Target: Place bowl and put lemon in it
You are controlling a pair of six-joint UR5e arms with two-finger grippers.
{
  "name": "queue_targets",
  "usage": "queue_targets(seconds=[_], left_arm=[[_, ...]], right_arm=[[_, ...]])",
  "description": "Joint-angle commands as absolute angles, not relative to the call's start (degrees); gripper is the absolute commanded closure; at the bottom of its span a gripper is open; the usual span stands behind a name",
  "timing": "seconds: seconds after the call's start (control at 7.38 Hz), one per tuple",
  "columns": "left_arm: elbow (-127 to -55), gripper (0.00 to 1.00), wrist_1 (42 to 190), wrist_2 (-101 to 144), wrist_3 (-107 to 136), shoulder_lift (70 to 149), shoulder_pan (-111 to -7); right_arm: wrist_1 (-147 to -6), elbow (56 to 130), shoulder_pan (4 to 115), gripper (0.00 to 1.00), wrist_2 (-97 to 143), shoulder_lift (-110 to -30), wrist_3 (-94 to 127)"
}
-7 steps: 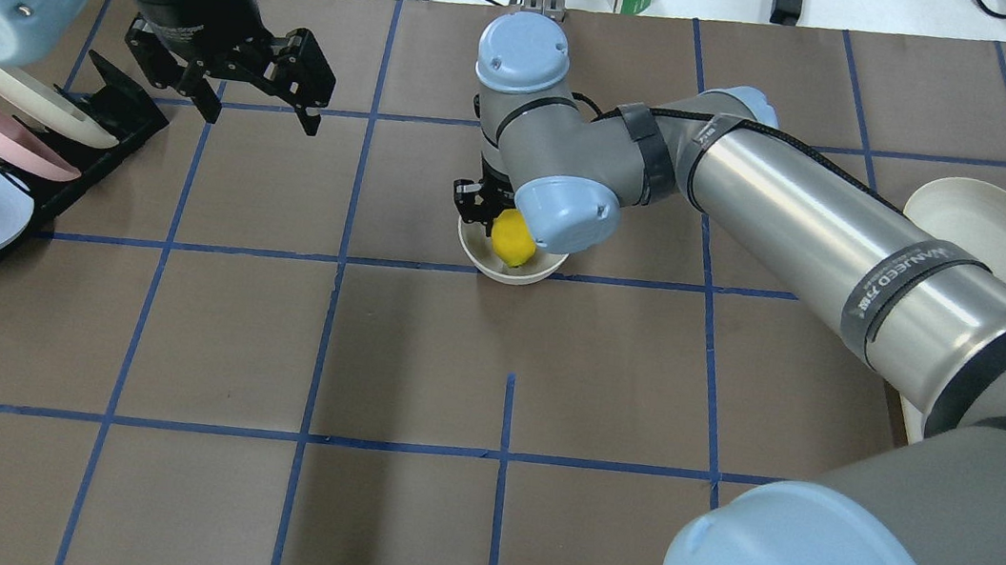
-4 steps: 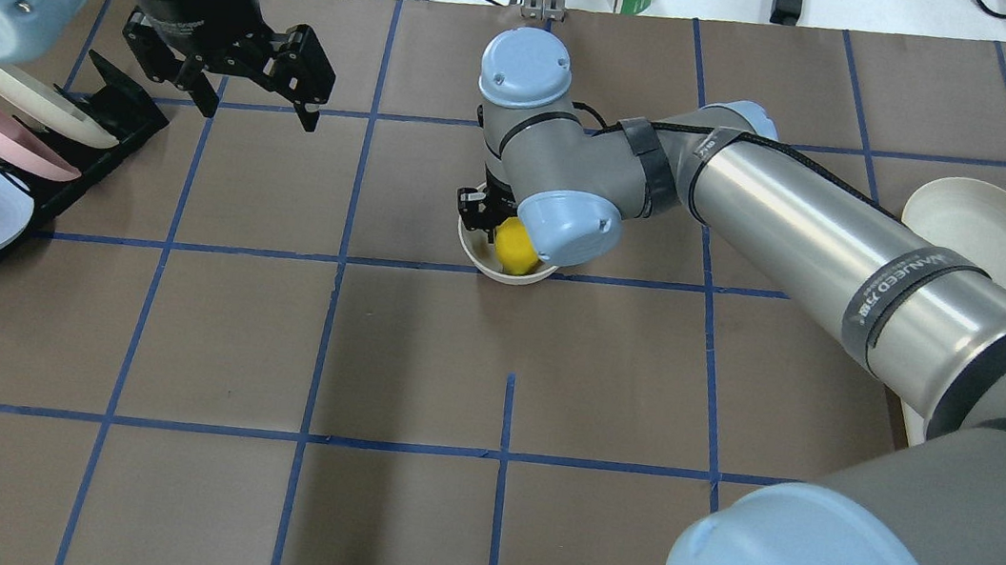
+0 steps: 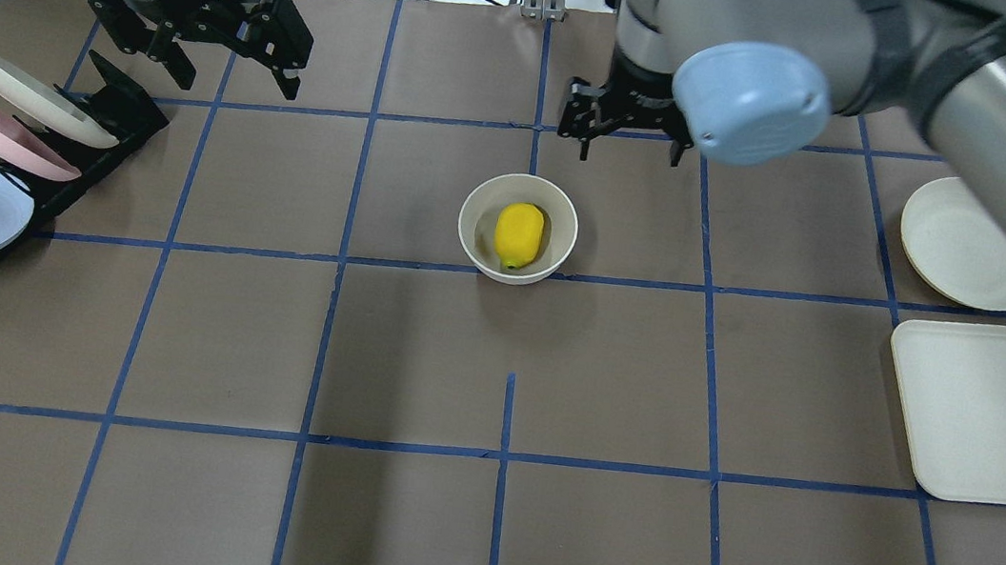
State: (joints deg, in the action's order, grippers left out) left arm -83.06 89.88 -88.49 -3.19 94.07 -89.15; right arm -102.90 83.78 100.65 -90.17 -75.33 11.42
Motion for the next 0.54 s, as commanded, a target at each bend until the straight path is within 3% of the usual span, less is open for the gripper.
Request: queue_targets(seconds=[0.0, 0.41], left_arm=[[-83.0, 0.0, 89.9, -88.2, -3.2, 94.3, -88.7], [-83.7, 0.0, 89.9, -88.1, -3.2, 94.0, -88.9]], right_arm=[[-95.6, 82.7, 96.1, 0.0, -89.9, -82.1, 10.2], [-92.4, 83.2, 96.2, 0.0, -89.8, -83.8, 10.2]])
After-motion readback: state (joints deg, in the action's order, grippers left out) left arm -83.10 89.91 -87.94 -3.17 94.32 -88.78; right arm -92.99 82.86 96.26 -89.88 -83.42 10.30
